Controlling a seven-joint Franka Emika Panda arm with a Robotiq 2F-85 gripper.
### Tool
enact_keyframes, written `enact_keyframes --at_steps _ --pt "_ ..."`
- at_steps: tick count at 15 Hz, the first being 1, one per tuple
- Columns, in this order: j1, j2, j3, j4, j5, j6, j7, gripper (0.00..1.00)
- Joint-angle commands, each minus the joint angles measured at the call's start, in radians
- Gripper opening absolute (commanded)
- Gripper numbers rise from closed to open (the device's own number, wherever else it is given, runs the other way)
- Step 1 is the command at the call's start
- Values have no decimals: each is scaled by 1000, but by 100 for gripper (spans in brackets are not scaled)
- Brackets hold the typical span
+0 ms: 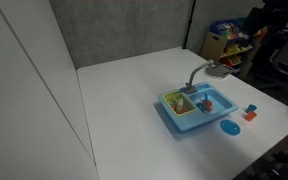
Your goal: Remove the scoop from the blue cup and put it on the counter
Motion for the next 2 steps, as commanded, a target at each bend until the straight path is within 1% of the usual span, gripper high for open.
enact_keyframes --at_steps 1,2 --pt "-11 -18 23 12 5 -37 -30 100" --pt "-17 -8 26 2 4 -12 -4 100"
